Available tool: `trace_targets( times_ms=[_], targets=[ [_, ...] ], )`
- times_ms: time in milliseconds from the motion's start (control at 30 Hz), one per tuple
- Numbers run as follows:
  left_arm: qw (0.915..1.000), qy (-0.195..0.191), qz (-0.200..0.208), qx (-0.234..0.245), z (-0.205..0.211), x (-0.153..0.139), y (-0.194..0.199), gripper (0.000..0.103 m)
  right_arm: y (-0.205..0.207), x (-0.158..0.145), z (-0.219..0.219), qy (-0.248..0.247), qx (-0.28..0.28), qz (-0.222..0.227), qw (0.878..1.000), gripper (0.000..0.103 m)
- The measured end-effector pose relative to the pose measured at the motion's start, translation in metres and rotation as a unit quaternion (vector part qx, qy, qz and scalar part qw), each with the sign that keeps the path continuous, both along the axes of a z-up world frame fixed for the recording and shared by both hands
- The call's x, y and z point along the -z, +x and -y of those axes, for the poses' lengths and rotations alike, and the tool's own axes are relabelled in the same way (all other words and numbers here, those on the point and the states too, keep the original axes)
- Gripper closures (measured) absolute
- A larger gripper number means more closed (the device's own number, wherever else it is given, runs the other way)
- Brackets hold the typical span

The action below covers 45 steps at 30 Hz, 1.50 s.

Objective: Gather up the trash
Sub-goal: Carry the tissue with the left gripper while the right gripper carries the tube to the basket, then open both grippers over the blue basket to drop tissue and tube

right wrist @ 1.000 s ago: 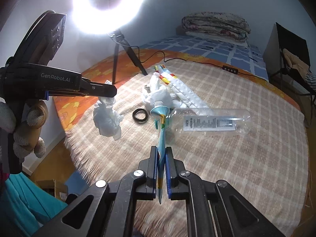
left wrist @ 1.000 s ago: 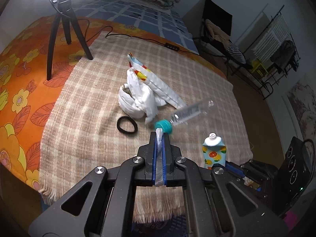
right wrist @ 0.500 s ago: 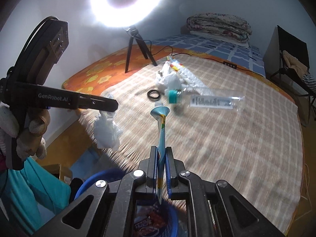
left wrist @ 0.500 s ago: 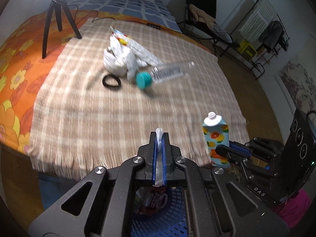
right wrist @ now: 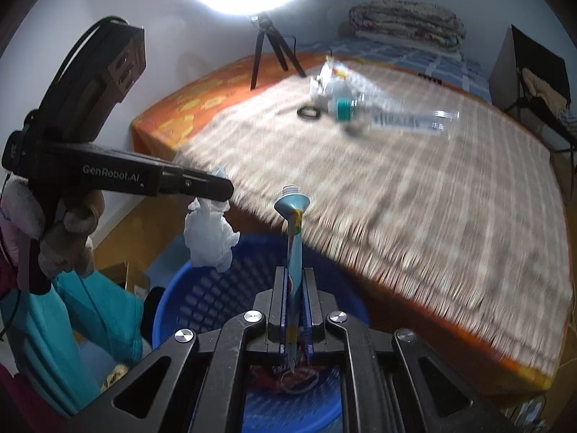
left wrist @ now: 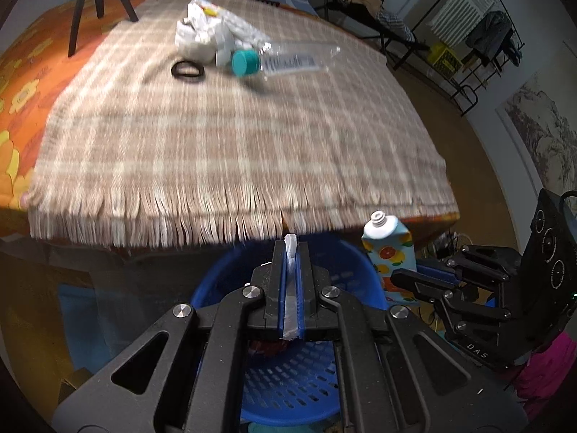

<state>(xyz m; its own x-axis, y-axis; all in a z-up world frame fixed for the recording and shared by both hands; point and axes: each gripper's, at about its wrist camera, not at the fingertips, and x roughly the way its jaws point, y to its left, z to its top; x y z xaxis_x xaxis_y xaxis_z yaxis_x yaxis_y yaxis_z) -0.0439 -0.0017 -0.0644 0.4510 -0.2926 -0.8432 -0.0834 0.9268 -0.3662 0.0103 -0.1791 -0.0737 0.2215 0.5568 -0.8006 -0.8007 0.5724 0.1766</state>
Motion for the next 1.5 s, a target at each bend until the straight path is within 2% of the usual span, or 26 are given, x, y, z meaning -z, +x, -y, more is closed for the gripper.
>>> trace_targets(
  times_ms=[533, 900, 1033, 1133, 1200, 1233, 1267, 1400, 1500],
  targets=[
    [0.9993, 0.005, -0.035, 0.016, 0.013, 0.029, -0.016, 0.101, -0.032, 0.041, 0.006, -0.027, -0.017, -0.052, 0.998, 0.098],
    [0.9984, 0.013, -0.053, 0.018, 0.014, 0.041, -0.015, 0.101, -0.035, 0.049, 0.003, -0.037, -0.023, -0.055, 0.998, 0.097],
    [0.9981, 0.012, -0.059, 0.014, 0.013, 0.044, -0.014, 0.101, -0.035, 0.051, 0.004, -0.039, -0.022, -0.055, 0.997, 0.08],
    [0.9979, 0.01, -0.062, 0.012, 0.011, 0.045, -0.013, 0.098, -0.035, 0.051, 0.004, -0.041, -0.02, -0.052, 0.998, 0.074],
    [0.998, 0.01, -0.062, 0.009, 0.01, 0.045, -0.013, 0.082, -0.034, 0.051, 0.005, -0.043, -0.017, -0.051, 0.998, 0.066],
    [0.9981, 0.01, -0.06, 0.007, 0.009, 0.043, -0.013, 0.066, -0.034, 0.051, 0.005, -0.044, -0.014, -0.049, 0.998, 0.059],
    [0.9983, 0.011, -0.056, 0.004, 0.008, 0.042, -0.014, 0.061, -0.033, 0.051, 0.005, -0.043, -0.012, -0.048, 0.998, 0.054],
    [0.9987, 0.014, -0.05, -0.001, 0.004, 0.037, -0.013, 0.061, -0.033, 0.049, 0.006, -0.044, -0.007, -0.043, 0.998, 0.047],
    [0.9987, 0.012, -0.05, -0.006, 0.001, 0.035, -0.011, 0.061, -0.031, 0.048, 0.006, -0.046, -0.001, -0.041, 0.998, 0.037]
  ],
)
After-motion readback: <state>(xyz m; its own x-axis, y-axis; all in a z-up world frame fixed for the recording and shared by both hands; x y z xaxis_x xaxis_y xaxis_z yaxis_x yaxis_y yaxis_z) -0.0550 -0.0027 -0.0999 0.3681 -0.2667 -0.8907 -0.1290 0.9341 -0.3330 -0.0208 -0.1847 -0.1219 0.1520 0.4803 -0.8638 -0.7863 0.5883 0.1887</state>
